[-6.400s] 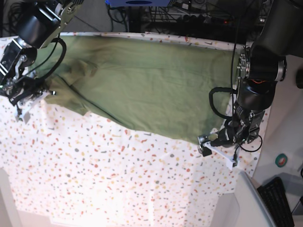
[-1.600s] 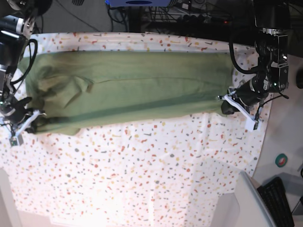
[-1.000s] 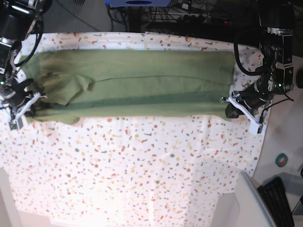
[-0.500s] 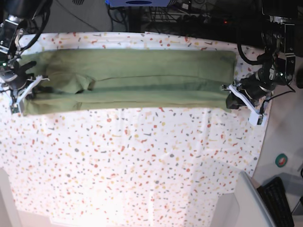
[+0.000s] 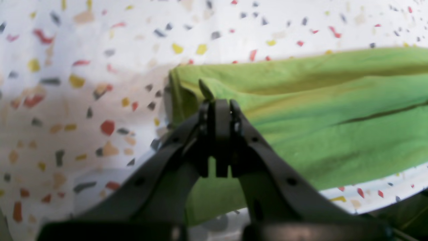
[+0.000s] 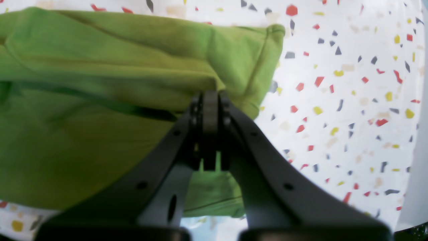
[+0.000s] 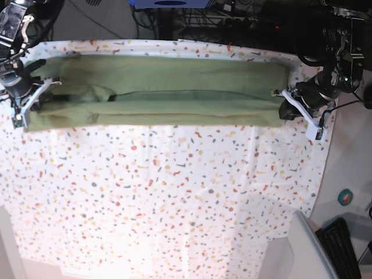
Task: Layout the t-shirt on the table in an organized manner, then fold the t-shirt properly
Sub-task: 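Lay the held hem onto the collar edge with both grippers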
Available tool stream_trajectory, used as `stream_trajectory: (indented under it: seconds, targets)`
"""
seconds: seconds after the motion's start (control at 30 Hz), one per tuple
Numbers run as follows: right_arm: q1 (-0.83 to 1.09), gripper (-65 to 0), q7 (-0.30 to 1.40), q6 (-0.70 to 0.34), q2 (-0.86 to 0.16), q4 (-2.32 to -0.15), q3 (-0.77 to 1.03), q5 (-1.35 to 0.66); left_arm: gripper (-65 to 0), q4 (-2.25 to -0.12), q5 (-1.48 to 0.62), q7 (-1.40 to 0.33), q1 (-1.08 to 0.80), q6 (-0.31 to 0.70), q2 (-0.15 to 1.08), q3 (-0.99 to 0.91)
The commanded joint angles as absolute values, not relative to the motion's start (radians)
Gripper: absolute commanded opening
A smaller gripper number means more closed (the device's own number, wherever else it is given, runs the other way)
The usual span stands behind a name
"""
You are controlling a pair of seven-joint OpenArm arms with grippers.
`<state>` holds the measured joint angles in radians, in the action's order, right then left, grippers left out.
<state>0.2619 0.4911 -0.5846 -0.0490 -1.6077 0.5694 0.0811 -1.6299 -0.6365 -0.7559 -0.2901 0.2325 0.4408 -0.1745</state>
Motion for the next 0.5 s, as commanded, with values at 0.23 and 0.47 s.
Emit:
stream_trajectory:
  seconds: [0.23, 0.47]
  targets:
    - [0.294, -65.0, 0.479, -0.579, -0.039, -1.676, 0.572, 0.073, -65.0, -1.65, -0.645, -0.739, -0.297, 0.236, 0.456, -0.183]
    - [0.297, -65.0, 0.479, -0.579, -0.044, -1.626, 0.572, 0.074, -65.0, -1.65, -0.645, -0.739, -0.325, 0.236, 0.456, -0.18]
